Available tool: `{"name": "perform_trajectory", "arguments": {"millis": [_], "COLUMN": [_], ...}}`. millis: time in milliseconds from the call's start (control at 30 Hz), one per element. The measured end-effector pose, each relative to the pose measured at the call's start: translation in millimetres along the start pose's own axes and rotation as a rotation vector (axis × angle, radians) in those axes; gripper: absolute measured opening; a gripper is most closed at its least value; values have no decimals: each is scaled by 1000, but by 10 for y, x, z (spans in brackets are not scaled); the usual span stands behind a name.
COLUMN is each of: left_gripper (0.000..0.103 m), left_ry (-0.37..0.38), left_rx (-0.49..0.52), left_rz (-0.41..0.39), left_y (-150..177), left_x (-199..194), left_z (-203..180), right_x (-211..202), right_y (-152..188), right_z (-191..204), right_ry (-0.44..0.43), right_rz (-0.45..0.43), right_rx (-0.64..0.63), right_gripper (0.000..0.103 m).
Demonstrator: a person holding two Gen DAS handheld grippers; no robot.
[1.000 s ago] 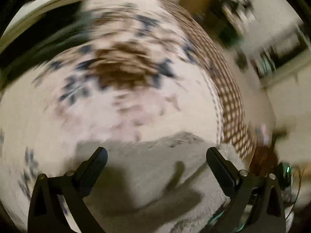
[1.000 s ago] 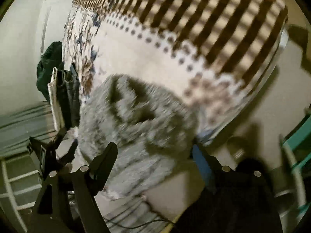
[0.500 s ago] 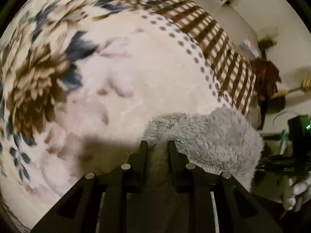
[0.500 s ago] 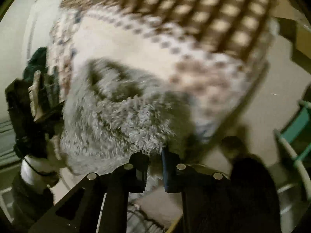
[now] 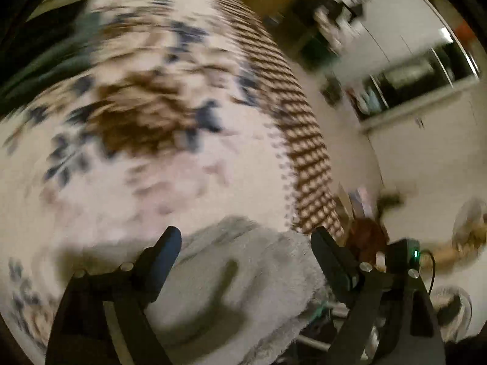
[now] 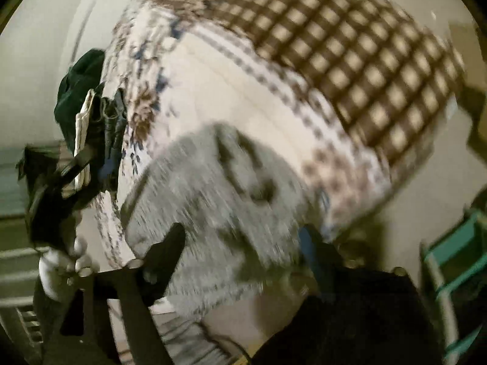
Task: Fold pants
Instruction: 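Fold the grey fleece again with both grippers toward the bed's checkered border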
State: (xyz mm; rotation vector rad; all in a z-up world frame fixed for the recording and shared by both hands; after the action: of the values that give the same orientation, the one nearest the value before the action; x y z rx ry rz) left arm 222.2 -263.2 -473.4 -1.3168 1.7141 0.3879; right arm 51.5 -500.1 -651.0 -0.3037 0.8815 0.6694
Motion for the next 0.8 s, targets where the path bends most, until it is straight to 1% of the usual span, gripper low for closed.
{"name": "perform_trajectory", "arguments": {"millis": [33,100,133,167,200,233,267,300,333,367,400,467,500,533,567,600,633,700,733,767,800], "left_gripper": [87,87,87,87,87,87,87,87,87,87,87,87,87,87,87,87,87,87,87,87,87], "left_ry": [-19,-39,-53,-69,-98,-114,-108,-108,-105,-94,-88,-69,-70,-80,-84,-84,-83,-56,-42,-34,-27], "left_rx": [-45,-120,-149,-170,-176,-185,-208,-230,-259,-279,-297,-316,-315,-317,-321,-332,-348,-397,-423,-435,-438], "left_rz": [-25,-47,-53,-68,-82,-83,-80,-79,-78,-76,-77,-83,-86,-89,-91,-88,-83,-85,-99,-114,-132], "left_y": [115,302,412,523,590,668,758,824,912,970,1025,1172,1244,1320,1405,1494,1556,1648,1658,1645,1619], "left_x": [-65,-132,-157,-193,-219,-229,-234,-251,-247,-236,-240,-250,-264,-263,-247,-212,-174,-99,-81,-88,-98], "left_z": [123,322,426,531,601,656,723,778,835,856,875,828,801,776,752,747,749,795,836,857,874], "right_x": [69,271,402,489,565,592,581,537,506,498,499,468,433,369,317,244,199,140,204,261,385], "right_y": [-113,-282,-353,-401,-399,-403,-408,-447,-541,-649,-693,-702,-665,-623,-606,-562,-525,-368,-282,-197,-82], "right_z": [76,132,169,232,306,364,412,376,263,115,31,-17,21,81,198,328,512,913,1162,1350,1598], "right_ry": [-8,6,3,-16,-16,21,76,135,196,244,258,227,210,210,214,222,230,240,248,259,275], "right_rz": [3,44,82,113,140,144,124,88,58,43,44,81,108,117,105,90,80,99,128,158,194], "right_rx": [-29,-51,-51,-54,-91,-152,-226,-263,-243,-195,-167,-119,-102,-106,-134,-176,-238,-402,-507,-591,-702], "right_gripper": [83,83,77,64,28,28,28,28,27,28,28,34,43,50,54,60,63,63,70,74,77]}}
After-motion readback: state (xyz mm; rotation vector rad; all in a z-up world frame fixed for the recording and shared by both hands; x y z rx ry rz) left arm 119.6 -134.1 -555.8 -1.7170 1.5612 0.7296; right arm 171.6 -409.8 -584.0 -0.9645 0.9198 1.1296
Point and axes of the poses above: each gripper's, at about its wrist camera, not at the fingertips, and x roughly the way its jaws point, z to its left, y to its underside, the point moved 7 cm from there along x, roughly the way its jaws point, and after that the axes turned 2 degrees about -z, right-handed, at the moved point
